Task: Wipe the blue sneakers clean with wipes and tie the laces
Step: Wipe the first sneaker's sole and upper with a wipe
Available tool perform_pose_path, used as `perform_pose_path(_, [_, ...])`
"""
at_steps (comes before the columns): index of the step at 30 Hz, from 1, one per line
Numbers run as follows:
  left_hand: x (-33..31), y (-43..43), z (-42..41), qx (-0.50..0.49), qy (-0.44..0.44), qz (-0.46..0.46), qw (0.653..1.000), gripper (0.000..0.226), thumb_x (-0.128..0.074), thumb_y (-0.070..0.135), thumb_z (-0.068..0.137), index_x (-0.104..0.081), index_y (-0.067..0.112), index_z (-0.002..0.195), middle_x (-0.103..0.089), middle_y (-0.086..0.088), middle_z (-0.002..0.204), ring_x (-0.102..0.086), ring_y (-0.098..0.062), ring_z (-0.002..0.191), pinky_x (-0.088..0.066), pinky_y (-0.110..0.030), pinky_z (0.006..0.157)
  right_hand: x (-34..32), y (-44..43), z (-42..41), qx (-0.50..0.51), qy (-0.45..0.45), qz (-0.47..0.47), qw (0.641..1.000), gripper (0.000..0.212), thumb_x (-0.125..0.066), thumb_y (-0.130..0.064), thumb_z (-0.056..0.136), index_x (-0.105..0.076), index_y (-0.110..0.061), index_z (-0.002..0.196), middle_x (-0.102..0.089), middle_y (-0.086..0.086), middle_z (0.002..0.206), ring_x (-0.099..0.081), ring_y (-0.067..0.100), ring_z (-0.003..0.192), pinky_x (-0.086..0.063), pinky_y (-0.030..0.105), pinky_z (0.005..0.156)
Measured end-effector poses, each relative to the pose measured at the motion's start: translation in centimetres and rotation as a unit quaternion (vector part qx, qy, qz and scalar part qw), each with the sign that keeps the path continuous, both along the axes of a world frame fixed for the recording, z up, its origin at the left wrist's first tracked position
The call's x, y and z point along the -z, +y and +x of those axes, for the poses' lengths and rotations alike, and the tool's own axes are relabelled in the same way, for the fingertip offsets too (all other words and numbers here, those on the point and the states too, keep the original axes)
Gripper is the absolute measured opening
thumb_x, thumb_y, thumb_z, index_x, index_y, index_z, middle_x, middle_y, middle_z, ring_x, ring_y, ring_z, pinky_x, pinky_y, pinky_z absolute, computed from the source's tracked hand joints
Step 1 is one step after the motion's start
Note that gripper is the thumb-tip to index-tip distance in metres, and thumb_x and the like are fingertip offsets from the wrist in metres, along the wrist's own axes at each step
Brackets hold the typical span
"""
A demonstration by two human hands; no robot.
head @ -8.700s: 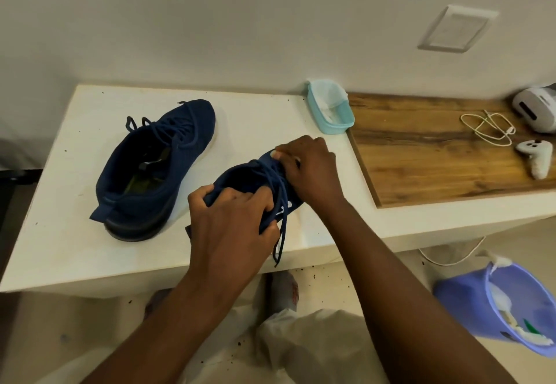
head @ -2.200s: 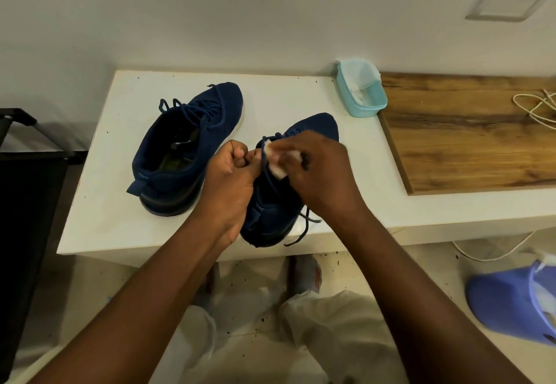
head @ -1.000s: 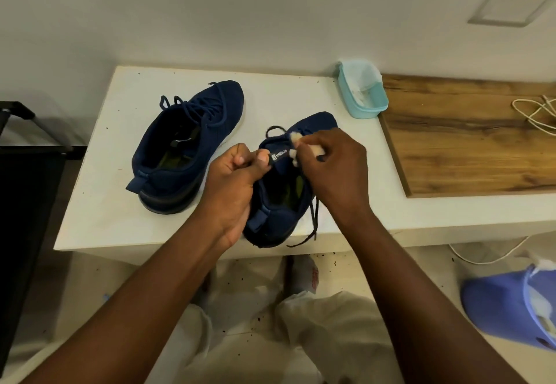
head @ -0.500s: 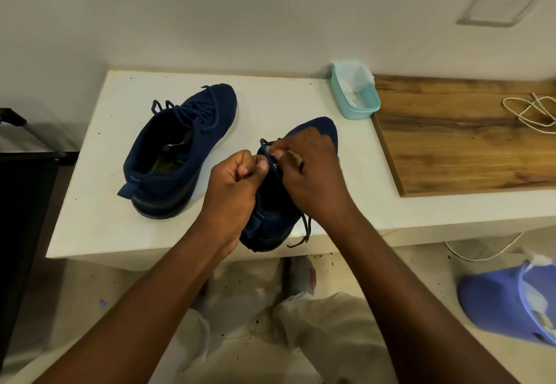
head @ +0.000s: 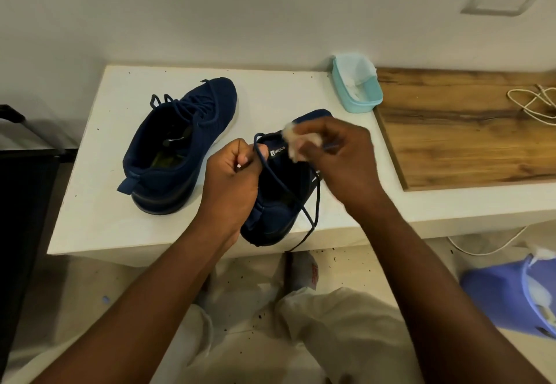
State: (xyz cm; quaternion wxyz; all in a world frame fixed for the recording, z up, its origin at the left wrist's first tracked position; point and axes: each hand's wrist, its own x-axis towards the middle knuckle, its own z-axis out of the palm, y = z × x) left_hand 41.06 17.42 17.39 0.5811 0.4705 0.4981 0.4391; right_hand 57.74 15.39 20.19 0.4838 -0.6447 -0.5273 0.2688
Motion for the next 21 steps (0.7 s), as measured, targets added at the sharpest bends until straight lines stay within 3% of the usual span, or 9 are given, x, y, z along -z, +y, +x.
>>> perform_pose_path(2, [0.1,0.2,-0.1,0.016,0.066,0.055,0.996,0.043,-0.064,0.018,0.100,-0.037,0.023,0.067,-0.048,-0.006,0.072,-0.049,-0.018,0.072,-0.049,-0.042,0.070,0.9,0.0,2.5,0.120,0.052,0.010,0.991,0.018,-0.075,-0.010,0.085,-0.076,-0.021,0.099,-0.073,-0.009,0.096,-0.067,0.009,0.091,-0.056,0.024,0.078])
perform_pose_path(4, [-0.1,-0.2,-0.3,0.042,0.138,0.123,0.982,0.027,-0.062,0.011,0.099,-0.048,0.021,0.078,-0.062,0.004,0.088,-0.063,-0.008,0.087,-0.056,-0.039,0.083,2.4,-0.2,3.9,0.181,0.087,-0.049,0.978,0.017,-0.074,-0.013,0.087,-0.075,-0.021,0.102,-0.072,-0.007,0.097,-0.067,0.009,0.090,-0.054,0.024,0.076])
perform_pose_path(7, [-0.8,-1.5,0.0,0.043,0.256,0.278,0.925,0.013,-0.067,0.013,0.092,-0.060,0.022,0.098,-0.056,0.003,0.115,-0.055,-0.015,0.111,-0.047,-0.043,0.099,4.2,-0.2,3.4,0.145,0.166,-0.161,0.962,0.015,-0.068,-0.015,0.092,-0.075,-0.019,0.104,-0.074,-0.001,0.100,-0.069,0.013,0.093,-0.054,0.030,0.078])
perform_pose_path(10, [-1.2,-3.1,1.0,0.095,0.362,0.353,0.858,0.037,-0.066,0.038,0.087,-0.061,0.025,0.121,-0.047,0.000,0.141,-0.041,-0.022,0.134,-0.030,-0.041,0.110,3.4,0.0,2.1,0.110,0.176,-0.144,0.968,0.021,-0.059,-0.011,0.095,-0.077,-0.018,0.105,-0.075,-0.003,0.100,-0.070,0.012,0.095,-0.057,0.026,0.082])
perform_pose_path(12, [-0.7,-3.8,1.5,0.153,0.455,0.359,0.801,0.061,-0.055,0.057,0.087,-0.051,0.027,0.140,-0.037,-0.004,0.158,-0.028,-0.026,0.149,-0.020,-0.048,0.119,3.0,-0.1,1.7,0.053,0.124,-0.118,0.984,0.025,-0.058,-0.005,0.094,-0.078,-0.016,0.105,-0.076,-0.003,0.098,-0.071,0.010,0.091,-0.057,0.021,0.080])
perform_pose_path(14, [0.0,-3.7,1.6,0.182,0.530,0.353,0.749,0.069,-0.049,0.062,0.088,-0.046,0.026,0.148,-0.035,-0.006,0.162,-0.023,-0.027,0.153,-0.015,-0.056,0.122,3.3,-0.3,1.8,0.000,0.000,-0.101,0.995,0.023,-0.063,-0.007,0.092,-0.078,-0.017,0.107,-0.075,-0.005,0.101,-0.069,0.008,0.091,-0.053,0.014,0.079])
perform_pose_path(16, [0.4,-3.2,1.3,0.193,0.547,0.333,0.744,0.063,-0.052,0.054,0.088,-0.050,0.026,0.144,-0.042,-0.005,0.158,-0.034,-0.025,0.149,-0.020,-0.057,0.121,4.2,0.1,2.3,0.023,-0.106,-0.103,0.989,0.021,-0.069,-0.017,0.090,-0.077,-0.021,0.109,-0.070,-0.008,0.107,-0.066,0.006,0.093,-0.045,0.006,0.076])
perform_pose_path(21, [0.5,-2.8,0.9,0.198,0.525,0.318,0.764,0.053,-0.068,0.039,0.084,-0.059,0.027,0.135,-0.049,-0.003,0.153,-0.055,-0.021,0.131,-0.034,-0.050,0.116,5.8,0.9,2.7,0.105,-0.171,-0.101,0.974,0.027,-0.065,-0.021,0.095,-0.070,-0.016,0.120,-0.064,0.004,0.118,-0.063,0.016,0.105,-0.044,0.019,0.087])
